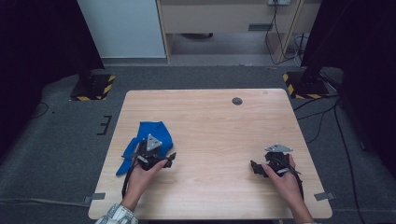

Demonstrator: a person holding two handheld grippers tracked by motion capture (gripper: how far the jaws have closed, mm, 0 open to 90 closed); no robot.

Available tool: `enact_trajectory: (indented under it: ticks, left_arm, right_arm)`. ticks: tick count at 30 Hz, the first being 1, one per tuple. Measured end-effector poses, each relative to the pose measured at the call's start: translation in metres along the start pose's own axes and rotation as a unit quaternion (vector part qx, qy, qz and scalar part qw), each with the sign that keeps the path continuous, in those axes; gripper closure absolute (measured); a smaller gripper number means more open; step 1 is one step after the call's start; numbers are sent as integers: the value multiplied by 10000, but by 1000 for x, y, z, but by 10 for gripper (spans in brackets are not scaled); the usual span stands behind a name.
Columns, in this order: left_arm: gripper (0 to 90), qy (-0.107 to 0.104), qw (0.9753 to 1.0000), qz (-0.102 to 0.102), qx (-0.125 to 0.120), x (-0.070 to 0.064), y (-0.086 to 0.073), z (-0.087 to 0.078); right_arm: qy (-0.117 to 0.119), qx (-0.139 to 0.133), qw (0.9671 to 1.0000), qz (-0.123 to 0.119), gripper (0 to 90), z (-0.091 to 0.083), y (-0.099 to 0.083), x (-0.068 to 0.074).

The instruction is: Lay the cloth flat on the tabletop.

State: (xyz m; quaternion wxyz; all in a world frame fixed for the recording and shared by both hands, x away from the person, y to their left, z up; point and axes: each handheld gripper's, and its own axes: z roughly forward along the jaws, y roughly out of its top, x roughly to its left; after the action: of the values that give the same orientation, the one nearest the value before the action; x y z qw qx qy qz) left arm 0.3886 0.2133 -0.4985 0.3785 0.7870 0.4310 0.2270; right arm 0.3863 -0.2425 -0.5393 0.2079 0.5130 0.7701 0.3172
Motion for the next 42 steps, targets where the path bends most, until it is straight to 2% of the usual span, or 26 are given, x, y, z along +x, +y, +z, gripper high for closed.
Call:
enact_trajectory:
  ticks: [2, 3, 4, 7, 8, 9, 10, 12, 13, 19, 23, 25, 27, 29, 33, 36, 39, 42]
  left_arm:
    - [90, 137, 9997, -179, -61, 11, -1, -5]
    - [92, 276, 9992, -295, -79, 21, -3, -8]
    - [92, 276, 9992, -295, -79, 21, -3, -8]
    - [92, 468, 9980, -421, -59, 34, -7, -13]
    - [90, 586, 9972, -462, -58, 43, -9, -15]
    - [90, 586, 9972, -462, -58, 43, -9, -15]
    - [89, 736, 9956, -583, -64, 52, -13, -17]
    - [88, 766, 9949, -657, -71, 56, -14, -18]
    - [88, 830, 9935, -775, -87, 65, -18, -20]
    - [87, 883, 9923, -861, -106, 72, -20, -21]
    - [86, 937, 9932, -679, -86, 70, -19, -22]
    - [86, 941, 9938, -584, -15, 70, -20, -21]
    - [83, 845, 9948, -556, 121, 72, -22, -16]
    - [83, 882, 9945, -531, 208, 75, -24, -13]
    - [85, 875, 9938, -585, 346, 80, -28, -8]
    - [84, 758, 9943, -573, 474, 81, -31, -3]
    - [98, 763, 9930, -582, 691, 82, -34, 2]
    - [135, 645, 9926, -702, 756, 83, -36, 5]
  right_arm:
    - [1, 0, 10000, 1, 5, 0, 0, 0]
    - [1, 2, 10000, 1, 4, 0, 0, 0]
    - [1, 2, 10000, 1, 4, 0, 0, 0]
    - [0, 0, 10000, 2, 5, 0, 0, 0]
    - [0, 0, 10000, 3, 5, 0, 0, 0]
    - [1, 0, 10000, 2, 5, 0, 0, 0]
    - [-4, 1, 10000, 0, 5, 0, 0, 0]
    - [0, -1, 10000, 2, 5, 0, 0, 0]
    - [1, 1, 10000, 2, 4, 0, 0, 0]
    - [1, 0, 10000, 2, 4, 0, 0, 0]
    - [1, 0, 10000, 2, 5, 0, 0, 0]
    - [-1, 0, 10000, 1, 4, 0, 0, 0]
    - [0, 0, 10000, 1, 5, 0, 0, 0]
    - [0, 1, 10000, 1, 5, 0, 0, 0]
    - [0, 0, 10000, 2, 5, 0, 0, 0]
    - [0, 1, 10000, 2, 5, 0, 0, 0]
    - [0, 0, 10000, 2, 4, 0, 0, 0]
    - [0, 0, 10000, 2, 5, 0, 0, 0]
